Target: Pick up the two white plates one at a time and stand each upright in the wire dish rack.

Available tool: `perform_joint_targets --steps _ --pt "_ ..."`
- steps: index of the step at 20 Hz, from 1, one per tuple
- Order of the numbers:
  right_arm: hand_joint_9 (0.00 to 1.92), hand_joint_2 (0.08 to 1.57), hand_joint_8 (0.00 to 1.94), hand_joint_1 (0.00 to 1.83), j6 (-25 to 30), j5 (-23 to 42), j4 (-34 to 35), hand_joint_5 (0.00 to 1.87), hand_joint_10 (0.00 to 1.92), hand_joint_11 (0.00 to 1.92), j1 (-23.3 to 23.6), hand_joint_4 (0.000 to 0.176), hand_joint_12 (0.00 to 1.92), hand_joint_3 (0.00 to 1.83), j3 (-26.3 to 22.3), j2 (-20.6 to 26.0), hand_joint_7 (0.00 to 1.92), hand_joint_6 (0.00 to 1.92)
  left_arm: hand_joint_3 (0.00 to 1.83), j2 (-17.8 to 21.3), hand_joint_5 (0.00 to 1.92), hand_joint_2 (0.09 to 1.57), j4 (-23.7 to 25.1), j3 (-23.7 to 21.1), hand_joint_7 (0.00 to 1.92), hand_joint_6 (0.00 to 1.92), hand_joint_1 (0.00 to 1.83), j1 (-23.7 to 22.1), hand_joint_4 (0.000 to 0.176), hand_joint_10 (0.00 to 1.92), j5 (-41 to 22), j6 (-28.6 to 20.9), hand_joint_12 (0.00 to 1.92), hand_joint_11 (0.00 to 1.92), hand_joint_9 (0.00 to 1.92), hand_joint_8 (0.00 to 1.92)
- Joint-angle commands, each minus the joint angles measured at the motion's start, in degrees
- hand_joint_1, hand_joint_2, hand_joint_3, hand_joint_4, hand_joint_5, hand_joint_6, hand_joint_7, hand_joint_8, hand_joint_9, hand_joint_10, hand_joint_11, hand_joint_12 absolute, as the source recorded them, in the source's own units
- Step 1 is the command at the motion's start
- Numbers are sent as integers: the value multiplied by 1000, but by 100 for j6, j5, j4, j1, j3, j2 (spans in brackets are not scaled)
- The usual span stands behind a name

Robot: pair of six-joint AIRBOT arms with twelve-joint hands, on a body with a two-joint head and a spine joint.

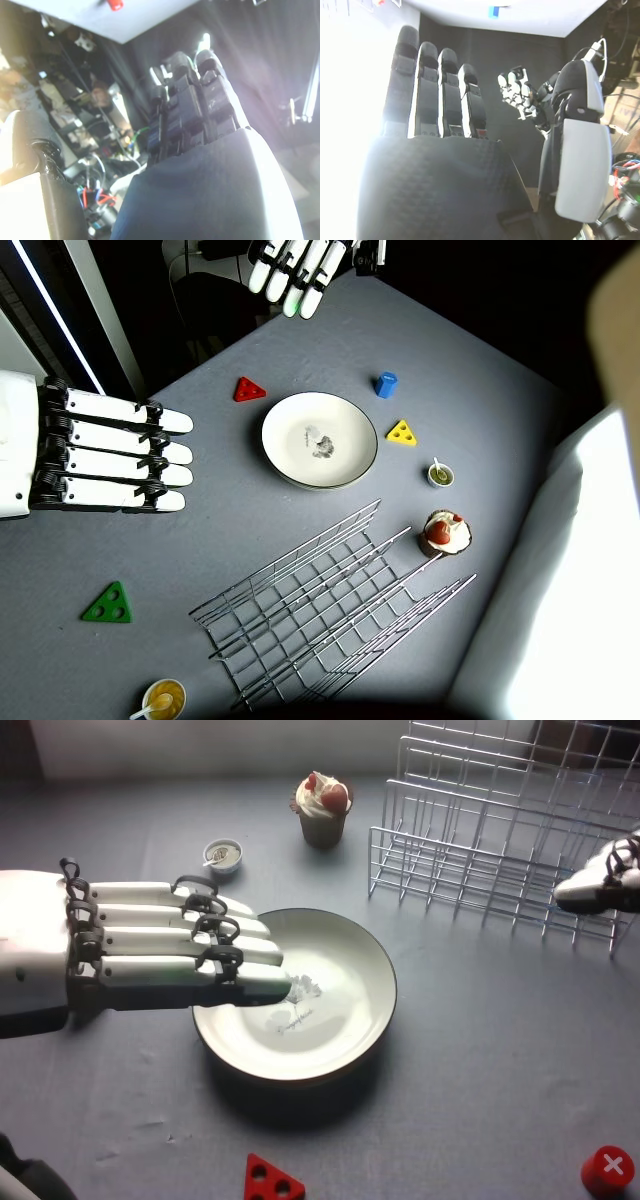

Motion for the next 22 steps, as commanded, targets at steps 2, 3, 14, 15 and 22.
perform_joint_targets --steps 2,3,14,15,22 --pt "173 856 1 125 29 430 267 158 2 128 87 0 111 0 9 16 183 5 0 16 92 833 -397 17 112 2 214 -60 0 1 -494 -12 125 49 99 2" --pt "158 862 0 119 59 430 248 149 0 125 104 0 105 0 9 10 167 1 0 17 67 834 -400 13 88 0 190 -60 0 0 -493 -12 120 49 83 0" --pt "158 867 5 135 305 611 -66 129 4 138 52 0 67 1 -12 -20 158 5 13 8 2 889 20 49 48 0 91 -60 0 0 -523 -12 71 38 57 0" --pt "151 873 4 123 305 611 -112 134 1 141 60 0 65 3 -21 -15 158 6 11 3 0 890 88 83 37 0 90 -60 0 0 -540 -12 66 33 51 0" --pt "149 881 0 136 634 473 -766 118 0 136 335 0 46 0 -40 -95 154 3 0 -51 29 877 -40 202 63 1 105 -58 0 3 -433 -12 42 52 59 2"
